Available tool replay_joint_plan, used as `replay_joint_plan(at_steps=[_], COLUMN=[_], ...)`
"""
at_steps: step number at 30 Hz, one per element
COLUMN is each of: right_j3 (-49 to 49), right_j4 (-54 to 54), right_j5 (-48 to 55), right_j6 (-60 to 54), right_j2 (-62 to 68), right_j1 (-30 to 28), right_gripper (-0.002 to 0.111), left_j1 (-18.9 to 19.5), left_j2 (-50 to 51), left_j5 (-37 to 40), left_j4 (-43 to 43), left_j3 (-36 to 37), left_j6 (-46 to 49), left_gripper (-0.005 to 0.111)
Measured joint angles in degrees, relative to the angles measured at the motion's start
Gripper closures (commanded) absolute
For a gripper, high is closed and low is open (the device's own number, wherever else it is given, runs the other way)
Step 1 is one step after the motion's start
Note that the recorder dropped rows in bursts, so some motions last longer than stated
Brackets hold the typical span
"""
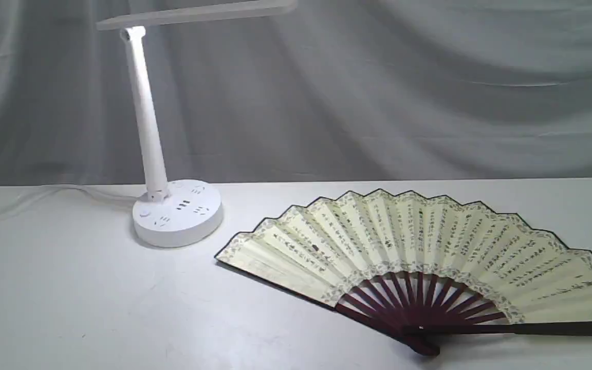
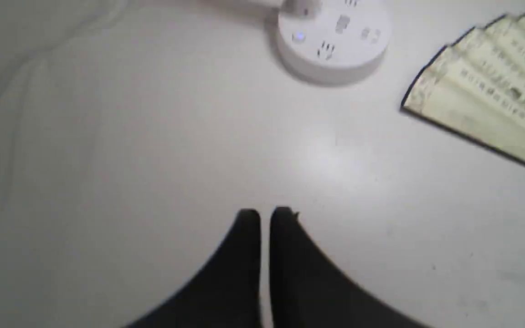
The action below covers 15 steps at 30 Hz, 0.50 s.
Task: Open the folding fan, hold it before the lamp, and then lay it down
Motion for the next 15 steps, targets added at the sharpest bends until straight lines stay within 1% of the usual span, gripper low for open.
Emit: replay_joint_plan(at_steps=[6, 11, 15], right_j3=[0.0, 0.0, 0.0], right_j4=[0.0, -0.1, -0.2], right_j5=[2.3, 8.2, 10.9], right_j6=[0.5, 1.0, 1.7], right_j2=[-14.3, -27.3, -37.1], right_j1=[0.0, 0.0, 0.0], right_gripper=[0.108, 0.108, 0.108], left_j1=[0.0, 0.0, 0.0], left_j2=[-15.1, -26.2, -34.6], left_j5=[1.7, 3.6, 5.4], left_j4=[0.1, 0.0, -0.1], left_j3=[0.6, 0.7, 0.7], left_j6=[0.0, 0.0, 0.0], left_gripper=[0.107, 0.107, 0.107])
